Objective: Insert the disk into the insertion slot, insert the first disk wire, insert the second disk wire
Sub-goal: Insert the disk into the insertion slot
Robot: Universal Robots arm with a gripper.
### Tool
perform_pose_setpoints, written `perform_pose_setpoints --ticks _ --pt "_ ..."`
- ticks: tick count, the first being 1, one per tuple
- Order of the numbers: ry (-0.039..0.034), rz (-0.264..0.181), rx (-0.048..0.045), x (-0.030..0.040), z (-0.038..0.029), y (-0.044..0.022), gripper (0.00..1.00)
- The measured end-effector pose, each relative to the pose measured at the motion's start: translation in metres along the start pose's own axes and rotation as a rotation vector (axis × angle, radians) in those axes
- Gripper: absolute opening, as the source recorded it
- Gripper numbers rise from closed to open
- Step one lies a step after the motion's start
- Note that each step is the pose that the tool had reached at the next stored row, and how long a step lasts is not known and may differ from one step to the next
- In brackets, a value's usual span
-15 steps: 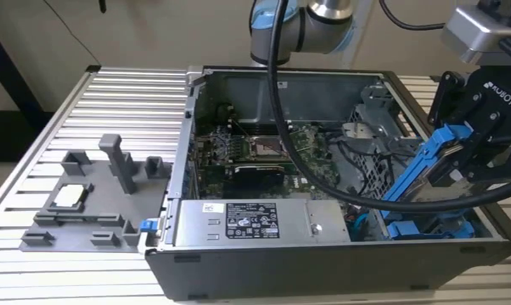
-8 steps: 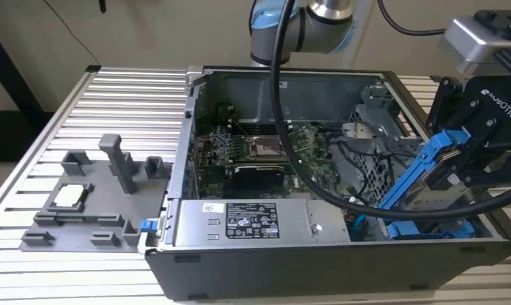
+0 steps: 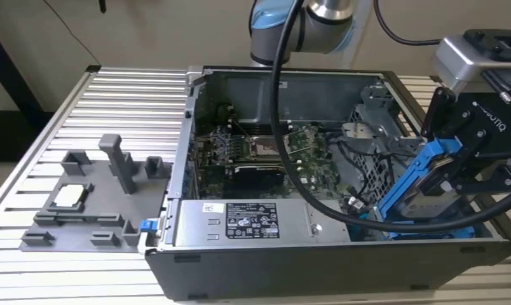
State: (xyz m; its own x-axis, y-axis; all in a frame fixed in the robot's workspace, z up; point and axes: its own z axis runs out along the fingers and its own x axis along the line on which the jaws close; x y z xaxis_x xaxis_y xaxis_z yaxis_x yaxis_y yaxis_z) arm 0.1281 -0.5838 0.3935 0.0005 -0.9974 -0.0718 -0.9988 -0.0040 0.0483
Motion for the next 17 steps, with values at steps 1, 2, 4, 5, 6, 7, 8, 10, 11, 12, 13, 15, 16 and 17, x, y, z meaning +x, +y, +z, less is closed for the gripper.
perform_pose_setpoints --ticks 1,2,4,5,6,7,8,10,11,12,13,15,16,17 --pt "-0.0018 0.0 0.0 0.0002 0.002 -0.0001 0.33" --pt "-0.003 0.0 0.0 0.0003 0.0038 -0.0002 0.33" --pt "-0.0049 0.0 0.0 0.0005 0.0075 -0.0004 0.33" --pt "-0.0054 0.0 -0.0001 0.0006 0.0091 -0.0004 0.33" --pt "-0.0061 -0.001 0.0 0.0008 0.0111 -0.0006 0.33" --pt "-0.0062 -0.001 0.0 0.0009 0.0129 -0.0006 0.33" --pt "-0.0062 -0.001 0.0 0.001 0.0146 -0.0007 0.33" --pt "-0.0063 -0.001 0.0 0.0013 0.0183 -0.0009 0.33" --pt "-0.0063 -0.001 0.0 0.0014 0.02 -0.001 0.33" --pt "-0.0067 -0.001 0.0 0.0016 0.022 -0.0011 0.33" --pt "-0.0067 -0.001 0.0 0.0017 0.0238 -0.0012 0.33" --pt "-0.0073 -0.001 0.0 0.0019 0.0273 -0.0013 0.33" --pt "-0.0074 -0.001 0.0 0.0021 0.029 -0.0014 0.33" --pt "-0.0069 -0.001 0.0 0.0021 0.0295 -0.0014 0.33"
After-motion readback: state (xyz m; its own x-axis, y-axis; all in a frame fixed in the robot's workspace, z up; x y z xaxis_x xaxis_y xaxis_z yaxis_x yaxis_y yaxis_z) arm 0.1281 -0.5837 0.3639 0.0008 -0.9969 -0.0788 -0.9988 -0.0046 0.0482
